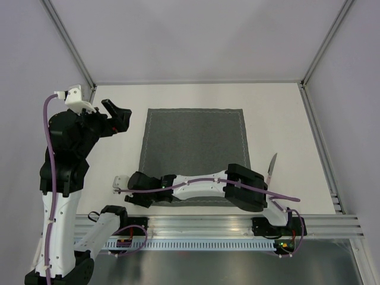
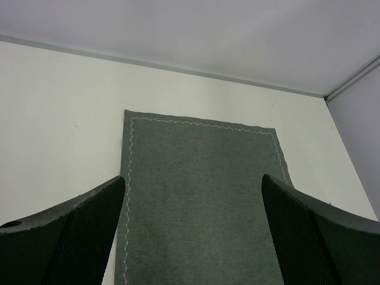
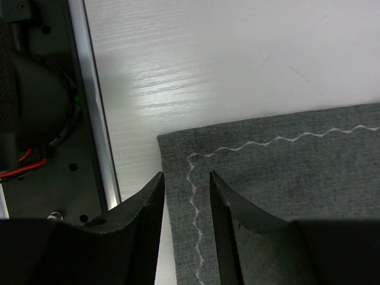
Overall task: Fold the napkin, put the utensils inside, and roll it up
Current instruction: Fold the napkin at the center of the board.
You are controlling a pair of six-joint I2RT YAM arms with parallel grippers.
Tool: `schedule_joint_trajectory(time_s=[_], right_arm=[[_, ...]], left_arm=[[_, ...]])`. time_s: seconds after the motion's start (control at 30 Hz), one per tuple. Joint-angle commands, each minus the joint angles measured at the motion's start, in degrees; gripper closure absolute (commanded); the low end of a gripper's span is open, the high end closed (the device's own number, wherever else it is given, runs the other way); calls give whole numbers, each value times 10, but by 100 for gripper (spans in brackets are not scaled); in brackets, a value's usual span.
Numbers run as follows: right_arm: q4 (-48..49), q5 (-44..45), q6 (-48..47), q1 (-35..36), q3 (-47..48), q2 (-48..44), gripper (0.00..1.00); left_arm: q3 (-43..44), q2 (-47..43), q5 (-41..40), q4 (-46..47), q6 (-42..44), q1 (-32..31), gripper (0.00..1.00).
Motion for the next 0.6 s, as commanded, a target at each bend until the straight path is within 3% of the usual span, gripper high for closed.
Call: schedule_joint_trajectory(time_s=[0.0, 0.57], right_arm=[[7, -3, 0, 16, 23, 25, 57], [8, 11, -14, 19, 50, 71, 49]], left_arm=[[-1, -3, 12, 4, 13, 1, 0], [-8, -7, 11, 0, 13, 2, 0]])
